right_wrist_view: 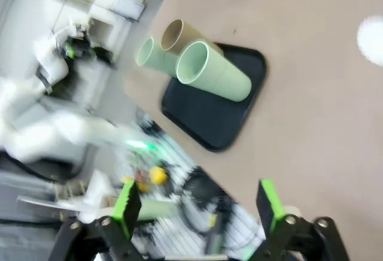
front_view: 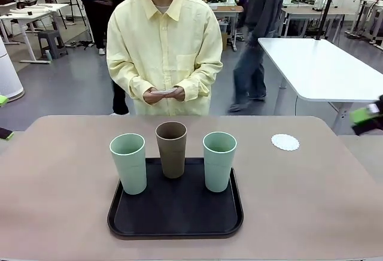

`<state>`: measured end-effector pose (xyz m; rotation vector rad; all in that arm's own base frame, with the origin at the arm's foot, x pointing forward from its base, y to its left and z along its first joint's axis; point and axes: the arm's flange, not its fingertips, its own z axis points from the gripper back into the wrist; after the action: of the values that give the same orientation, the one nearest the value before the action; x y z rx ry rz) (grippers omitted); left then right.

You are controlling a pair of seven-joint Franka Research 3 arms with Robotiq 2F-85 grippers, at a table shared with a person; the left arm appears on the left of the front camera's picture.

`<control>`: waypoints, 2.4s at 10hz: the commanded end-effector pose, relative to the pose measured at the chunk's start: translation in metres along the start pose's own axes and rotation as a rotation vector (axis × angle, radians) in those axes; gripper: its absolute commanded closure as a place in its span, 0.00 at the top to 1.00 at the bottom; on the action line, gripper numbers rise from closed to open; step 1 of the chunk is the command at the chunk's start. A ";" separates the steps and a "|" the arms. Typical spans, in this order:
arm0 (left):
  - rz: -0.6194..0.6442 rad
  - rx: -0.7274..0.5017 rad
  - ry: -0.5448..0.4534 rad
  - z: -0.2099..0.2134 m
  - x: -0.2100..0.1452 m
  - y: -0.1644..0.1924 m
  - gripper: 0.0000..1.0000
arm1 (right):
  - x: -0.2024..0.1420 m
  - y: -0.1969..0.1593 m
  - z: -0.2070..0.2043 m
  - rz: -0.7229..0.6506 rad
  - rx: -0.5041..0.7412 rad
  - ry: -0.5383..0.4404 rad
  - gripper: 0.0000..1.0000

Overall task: Place coasters on the table and set cups on them.
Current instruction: Pick up one Reusable plastic cup and place it on a coaster set by the human.

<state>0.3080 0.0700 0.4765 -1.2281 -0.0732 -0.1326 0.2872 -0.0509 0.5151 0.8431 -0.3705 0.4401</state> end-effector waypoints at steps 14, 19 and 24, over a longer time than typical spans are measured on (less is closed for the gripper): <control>-0.009 -0.006 -0.002 0.000 0.000 0.000 1.00 | 0.079 0.003 -0.165 0.595 -0.394 0.215 1.00; -0.009 -0.006 -0.002 0.000 0.000 0.000 1.00 | 0.066 -0.055 -0.172 0.920 0.078 0.074 1.00; -0.009 -0.006 -0.002 0.000 0.000 0.000 1.00 | 0.079 -0.109 -0.171 0.882 0.105 -0.122 1.00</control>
<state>0.3084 0.0694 0.4763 -1.2273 -0.0714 -0.1328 0.4207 0.0273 0.3852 0.7839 -0.8471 1.2461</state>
